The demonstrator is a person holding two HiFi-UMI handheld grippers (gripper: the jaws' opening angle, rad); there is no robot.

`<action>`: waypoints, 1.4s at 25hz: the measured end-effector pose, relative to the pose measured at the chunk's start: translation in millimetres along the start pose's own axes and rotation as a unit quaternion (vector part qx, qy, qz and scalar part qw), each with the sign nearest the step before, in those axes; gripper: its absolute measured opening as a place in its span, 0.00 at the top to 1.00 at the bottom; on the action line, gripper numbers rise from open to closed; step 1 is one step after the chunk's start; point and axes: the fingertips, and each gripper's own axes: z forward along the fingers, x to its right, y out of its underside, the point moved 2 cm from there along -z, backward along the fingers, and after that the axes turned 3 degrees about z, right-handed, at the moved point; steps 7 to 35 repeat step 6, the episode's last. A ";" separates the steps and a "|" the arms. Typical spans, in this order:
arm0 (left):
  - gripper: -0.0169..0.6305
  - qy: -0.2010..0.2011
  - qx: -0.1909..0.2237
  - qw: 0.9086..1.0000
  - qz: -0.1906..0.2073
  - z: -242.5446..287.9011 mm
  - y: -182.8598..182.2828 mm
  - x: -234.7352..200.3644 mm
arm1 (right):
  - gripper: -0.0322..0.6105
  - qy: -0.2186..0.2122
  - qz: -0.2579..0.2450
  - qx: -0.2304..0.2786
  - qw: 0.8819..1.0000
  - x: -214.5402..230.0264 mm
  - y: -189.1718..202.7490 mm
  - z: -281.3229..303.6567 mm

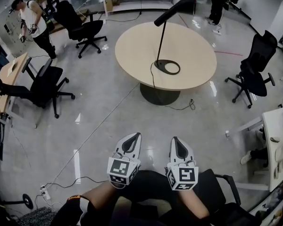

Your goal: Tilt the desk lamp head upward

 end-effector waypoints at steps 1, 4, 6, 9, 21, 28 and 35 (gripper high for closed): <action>0.91 0.000 0.000 1.000 0.000 0.0 -0.1 0.1 | 0.93 -0.001 0.001 0.000 1.000 0.0 0.2 0.3; 0.91 0.000 -0.001 1.000 0.002 -0.2 -0.9 4.2 | 0.93 -0.002 0.003 0.000 1.000 2.1 0.0 -1.9; 0.91 0.000 -0.001 1.000 0.003 -0.5 -1.4 7.8 | 0.93 -0.003 0.004 0.001 1.000 3.6 -0.3 -4.3; 0.91 0.000 -0.001 1.000 0.003 -0.5 -1.4 7.8 | 0.93 -0.003 0.004 0.001 1.000 3.6 -0.3 -4.3; 0.91 0.000 -0.001 1.000 0.003 -0.5 -1.4 7.8 | 0.93 -0.003 0.004 0.001 1.000 3.6 -0.3 -4.3; 0.91 0.000 -0.001 1.000 0.003 -0.5 -1.4 7.8 | 0.93 -0.003 0.004 0.001 1.000 3.6 -0.3 -4.3; 0.91 0.000 -0.001 1.000 0.003 -0.5 -1.4 7.8 | 0.93 -0.003 0.004 0.001 1.000 3.6 -0.3 -4.3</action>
